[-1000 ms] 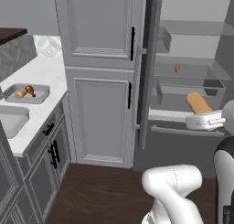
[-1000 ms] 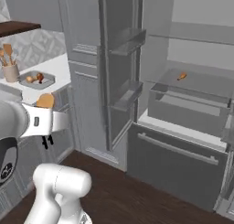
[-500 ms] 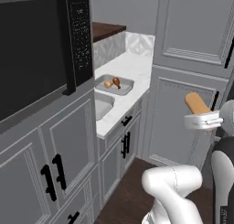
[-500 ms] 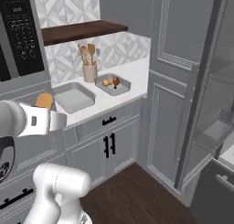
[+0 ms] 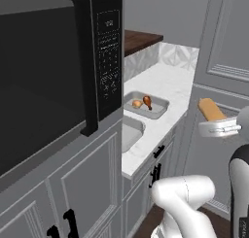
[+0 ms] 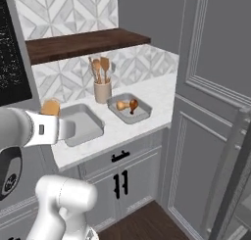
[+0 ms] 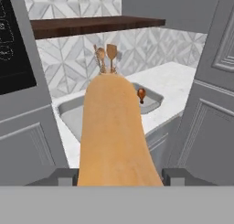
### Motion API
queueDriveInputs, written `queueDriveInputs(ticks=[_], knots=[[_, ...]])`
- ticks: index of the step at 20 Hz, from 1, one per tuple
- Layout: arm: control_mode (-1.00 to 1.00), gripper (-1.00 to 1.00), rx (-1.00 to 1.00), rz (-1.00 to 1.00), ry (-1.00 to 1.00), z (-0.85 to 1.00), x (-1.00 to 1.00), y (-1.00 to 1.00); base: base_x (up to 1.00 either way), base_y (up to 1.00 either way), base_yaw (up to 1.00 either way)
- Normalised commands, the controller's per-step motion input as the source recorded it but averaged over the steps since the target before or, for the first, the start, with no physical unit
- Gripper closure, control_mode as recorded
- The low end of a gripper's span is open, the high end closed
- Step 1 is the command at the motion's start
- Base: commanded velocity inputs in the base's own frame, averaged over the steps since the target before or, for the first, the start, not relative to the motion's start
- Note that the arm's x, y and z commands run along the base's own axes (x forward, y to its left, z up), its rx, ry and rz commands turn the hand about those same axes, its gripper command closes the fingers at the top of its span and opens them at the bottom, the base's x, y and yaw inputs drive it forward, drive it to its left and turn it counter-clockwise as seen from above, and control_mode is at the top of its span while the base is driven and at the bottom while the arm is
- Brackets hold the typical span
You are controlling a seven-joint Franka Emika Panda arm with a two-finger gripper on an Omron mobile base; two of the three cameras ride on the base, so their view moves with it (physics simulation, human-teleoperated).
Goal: Place one squash and one chicken drumstick in each tupperware on the nearby counter, to pack two identical lunches.
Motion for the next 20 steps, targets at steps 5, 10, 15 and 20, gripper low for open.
queueDriveInputs(ticks=[5, 10, 15, 20], knots=[[1.00, 1.00, 0.00, 0.00, 0.00, 0.00, 0.00, 0.00, 0.99, 0.06, 0.01], [1.00, 1.00, 0.00, 0.00, 0.00, 0.00, 0.00, 0.00, 0.71, 0.10, 0.22], [1.00, 1.00, 0.00, 0.00, 0.00, 0.00, 0.00, 0.00, 0.65, 0.16, 0.57], [1.00, 1.00, 0.00, 0.00, 0.00, 0.00, 0.00, 0.00, 0.32, 0.29, 0.28]])
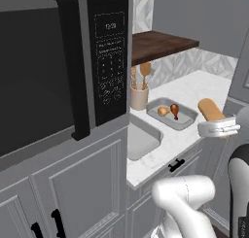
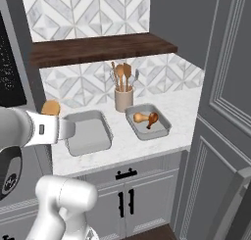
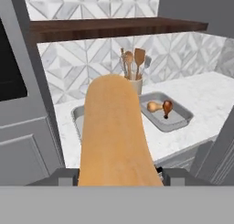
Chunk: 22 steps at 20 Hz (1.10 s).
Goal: Place one squash and one chicken drumstick in each tupperware on the nearby counter, to pack two identical lunches.
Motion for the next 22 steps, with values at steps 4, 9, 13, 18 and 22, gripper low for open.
queueDriveInputs(ticks=[4, 9, 13, 18, 22], knots=[[-1.00, 1.00, -0.06, 0.20, 0.40, -0.08, 0.87, 0.07, 0.00, 0.00, 0.00], [-1.00, 1.00, -0.01, 0.22, 0.27, -0.37, 0.87, 0.04, 0.00, 0.00, 0.00], [-1.00, 1.00, -0.02, 0.17, 0.12, -0.74, 0.96, 0.29, 0.00, 0.00, 0.00], [-1.00, 1.00, -0.01, 0.05, 0.18, -0.76, 1.00, 0.50, 0.00, 0.00, 0.00], [-1.00, 1.00, -0.08, 0.01, 0.19, -0.61, 0.98, 0.28, 0.00, 0.00, 0.00]])
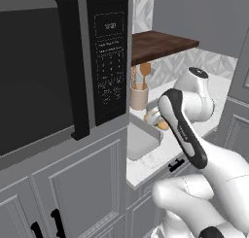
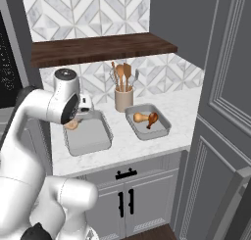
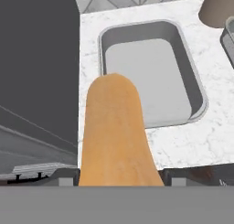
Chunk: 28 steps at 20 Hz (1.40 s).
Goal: Place one squash and one chicken drumstick in each tupperware on the nearby counter, to pack two identical lunches.
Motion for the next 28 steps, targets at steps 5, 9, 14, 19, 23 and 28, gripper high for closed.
queueDriveInputs(ticks=[5, 9, 14, 19, 23, 28], knots=[[-1.00, 1.00, -0.02, 0.08, 0.06, -0.50, 0.73, 0.06, 0.00, 0.00, 0.00], [-1.00, 1.00, 0.00, 0.14, 0.06, -0.52, 0.61, 0.00, 0.00, 0.00, 0.00], [-1.00, 1.00, 0.00, 0.15, 0.09, -0.52, 0.65, 0.00, 0.00, 0.00, 0.00], [-1.00, 1.00, -0.02, -0.02, 0.02, -0.40, 0.41, -0.04, 0.00, 0.00, 0.00], [-1.00, 1.00, 0.00, -0.14, 0.00, -0.46, 0.23, 0.00, 0.00, 0.00, 0.00], [-1.00, 1.00, 0.00, -0.18, -0.01, -0.53, 0.34, 0.04, 0.00, 0.00, 0.00]])
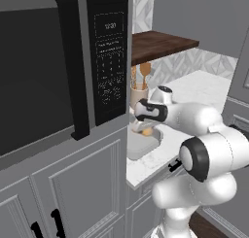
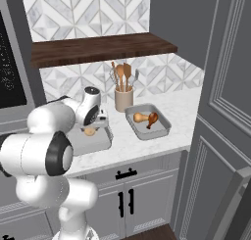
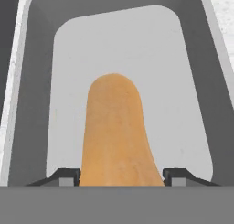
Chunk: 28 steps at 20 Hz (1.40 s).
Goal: Place one squash and one chicken drumstick in each tupperware on the nearby counter, to pack two identical lunches.
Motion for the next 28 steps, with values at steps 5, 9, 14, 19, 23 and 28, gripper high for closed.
queueDriveInputs(ticks=[5, 9, 14, 19, 23, 28], knots=[[-1.00, 1.00, 0.00, -0.01, 0.00, -0.37, 0.48, 0.00, 0.00, 0.00, 0.00], [-1.00, 1.00, 0.00, 0.00, 0.01, -0.30, 0.54, 0.00, 0.00, 0.00, 0.00], [-1.00, 1.00, 0.00, 0.00, 0.03, -0.26, 0.54, 0.00, 0.00, 0.00, 0.00], [-1.00, 1.00, 0.00, 0.00, 0.01, -0.26, 0.33, 0.00, 0.00, 0.00, 0.00], [-1.00, -1.00, 0.00, 0.00, 0.00, -0.34, 0.09, 0.11, 0.00, 0.00, 0.00], [-1.00, -1.00, 0.00, 0.00, 0.00, -0.14, 0.00, 0.01, 0.00, 0.00, 0.00]])
